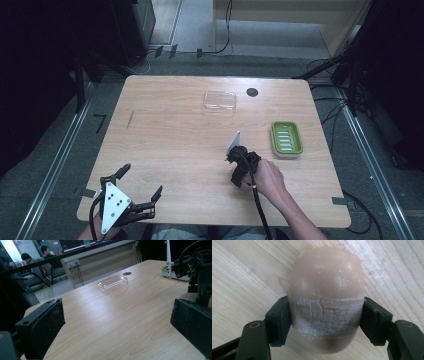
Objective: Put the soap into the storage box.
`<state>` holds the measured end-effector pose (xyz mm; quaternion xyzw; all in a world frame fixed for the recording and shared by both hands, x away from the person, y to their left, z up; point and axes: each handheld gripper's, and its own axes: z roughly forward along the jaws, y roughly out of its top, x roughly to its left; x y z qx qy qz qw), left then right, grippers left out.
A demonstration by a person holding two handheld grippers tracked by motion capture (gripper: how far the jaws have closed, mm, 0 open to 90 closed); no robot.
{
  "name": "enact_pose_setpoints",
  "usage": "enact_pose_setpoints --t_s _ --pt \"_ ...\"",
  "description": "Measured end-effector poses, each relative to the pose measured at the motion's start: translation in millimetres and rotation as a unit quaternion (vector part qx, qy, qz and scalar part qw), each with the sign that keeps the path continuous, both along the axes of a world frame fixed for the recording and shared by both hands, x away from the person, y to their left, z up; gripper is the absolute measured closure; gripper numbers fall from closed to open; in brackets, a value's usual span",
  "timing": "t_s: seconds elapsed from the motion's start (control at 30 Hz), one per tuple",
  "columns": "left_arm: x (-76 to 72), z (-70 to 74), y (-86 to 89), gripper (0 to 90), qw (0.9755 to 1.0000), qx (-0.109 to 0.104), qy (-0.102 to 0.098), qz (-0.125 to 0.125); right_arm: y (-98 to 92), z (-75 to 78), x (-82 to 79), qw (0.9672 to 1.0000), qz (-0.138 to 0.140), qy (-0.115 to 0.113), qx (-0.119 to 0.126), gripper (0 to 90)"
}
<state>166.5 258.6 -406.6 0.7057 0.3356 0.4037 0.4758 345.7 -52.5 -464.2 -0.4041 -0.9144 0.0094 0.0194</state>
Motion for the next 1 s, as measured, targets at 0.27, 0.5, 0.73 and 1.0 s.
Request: enact_pose_setpoints --t_s 0.27,0.5,0.73,1.0 --pt "-0.1 -0.1 0.0 0.0 1.0 0.0 -0.001 0.0 -1.1 0.3 -1.6 1.0 0.002 0.001 -0.007 33.1" --pt "-0.2 -0.1 -0.2 0.0 1.0 0.0 -0.001 -0.001 -1.2 0.6 -2.1 0.9999 0.014 0.002 -0.008 33.6" --pt "-0.3 -0.2 -0.1 0.0 1.0 0.0 -0.001 0.0 -1.8 0.7 -0.9 0.9995 0.028 0.005 -0.01 33.6" --pt "-0.4 -0.3 0.0 0.0 1.0 0.0 0.0 0.0 -4.9 8.9 -0.3 0.9994 0.034 0.001 -0.006 33.7"
